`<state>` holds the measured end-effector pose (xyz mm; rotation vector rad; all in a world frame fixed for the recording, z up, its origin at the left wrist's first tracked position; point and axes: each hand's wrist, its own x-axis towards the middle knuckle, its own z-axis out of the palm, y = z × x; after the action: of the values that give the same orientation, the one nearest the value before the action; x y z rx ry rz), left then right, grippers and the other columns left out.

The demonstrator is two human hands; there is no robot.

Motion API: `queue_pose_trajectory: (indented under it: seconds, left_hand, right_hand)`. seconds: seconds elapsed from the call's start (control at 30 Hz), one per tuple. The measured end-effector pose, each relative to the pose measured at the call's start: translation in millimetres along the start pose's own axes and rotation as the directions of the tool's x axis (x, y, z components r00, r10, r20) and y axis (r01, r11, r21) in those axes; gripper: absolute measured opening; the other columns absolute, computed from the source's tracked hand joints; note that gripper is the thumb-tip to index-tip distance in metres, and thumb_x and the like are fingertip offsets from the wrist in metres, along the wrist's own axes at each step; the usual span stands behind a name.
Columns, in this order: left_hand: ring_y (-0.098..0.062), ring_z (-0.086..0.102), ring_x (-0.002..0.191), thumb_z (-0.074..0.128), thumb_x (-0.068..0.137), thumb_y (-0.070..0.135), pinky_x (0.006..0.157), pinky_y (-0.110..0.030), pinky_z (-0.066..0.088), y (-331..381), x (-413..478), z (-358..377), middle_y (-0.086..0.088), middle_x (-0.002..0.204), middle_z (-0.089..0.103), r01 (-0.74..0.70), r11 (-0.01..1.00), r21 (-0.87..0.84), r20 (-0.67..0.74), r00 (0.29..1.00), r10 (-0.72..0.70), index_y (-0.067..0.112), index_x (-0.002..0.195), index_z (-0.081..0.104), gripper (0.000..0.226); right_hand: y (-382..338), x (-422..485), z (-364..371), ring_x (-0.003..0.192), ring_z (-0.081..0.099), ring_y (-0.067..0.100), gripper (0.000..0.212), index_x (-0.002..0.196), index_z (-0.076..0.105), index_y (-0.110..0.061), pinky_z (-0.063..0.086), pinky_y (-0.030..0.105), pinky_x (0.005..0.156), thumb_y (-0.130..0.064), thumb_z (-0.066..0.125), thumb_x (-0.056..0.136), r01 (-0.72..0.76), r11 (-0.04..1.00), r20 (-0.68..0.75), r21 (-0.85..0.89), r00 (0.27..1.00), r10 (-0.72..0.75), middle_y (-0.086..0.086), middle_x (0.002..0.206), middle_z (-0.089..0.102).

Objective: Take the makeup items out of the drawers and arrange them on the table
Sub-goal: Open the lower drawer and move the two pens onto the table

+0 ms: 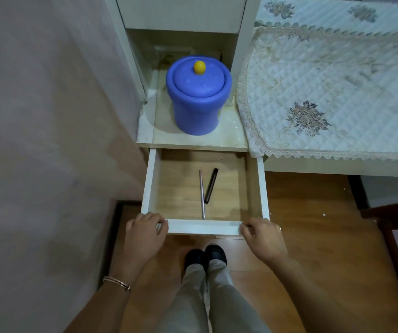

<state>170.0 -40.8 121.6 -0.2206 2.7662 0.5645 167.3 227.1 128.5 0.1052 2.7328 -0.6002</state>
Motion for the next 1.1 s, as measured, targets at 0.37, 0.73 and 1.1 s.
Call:
queue_pose_trajectory:
  seconds: [0.37, 0.73, 1.1]
  left_hand:
    - [-0.021, 0.06, 0.091, 0.038, 0.093, 0.034, 0.081, -0.032, 0.04, 1.6, -13.5, -2.4, 0.001, 0.096, 0.07, -0.023, 0.996, 0.091, 0.063, 0.998, 0.018, 0.019, 0.097, 0.062, 0.029]
    - [-0.023, 0.062, 0.082, 0.045, 0.089, 0.033, 0.067, -0.026, 0.046, 64.0, 70.3, 17.2, -0.003, 0.092, 0.069, -0.011, 1.0, 0.0, 0.256, 0.967, 0.011, 0.018, 0.097, 0.059, 0.022]
    - [-0.028, 0.062, 0.087, 0.055, 0.082, 0.028, 0.072, -0.029, 0.049, 86.2, 102.1, 39.0, -0.01, 0.098, 0.068, 0.116, 0.993, 0.015, 0.273, 0.955, -0.116, 0.012, 0.093, 0.06, 0.02]
  right_hand:
    - [-6.7, -13.5, -3.5, 0.068, 0.049, 0.022, 0.034, 0.069, 0.059, -0.011, 0.028, 0.027, 0.057, -0.034, 0.044, 0.089, -0.043, 0.997, 0.143, -0.066, 0.988, 0.052, 0.001, 0.064, 0.052]
    - [-34.5, 81.3, 20.3, 0.084, 0.064, 0.024, 0.022, 0.101, 0.058, -0.011, 0.056, 0.037, 0.077, -0.028, 0.05, 0.09, -0.266, 0.951, 0.296, 0.161, 0.932, 0.211, 0.008, 0.096, 0.066]
    - [-35.7, 126.0, 35.3, 0.091, 0.064, 0.027, 0.023, 0.106, 0.055, -0.013, 0.057, 0.043, 0.081, -0.026, 0.054, 0.088, -0.329, 0.908, 0.372, 0.258, 0.901, 0.221, 0.009, 0.103, 0.065]
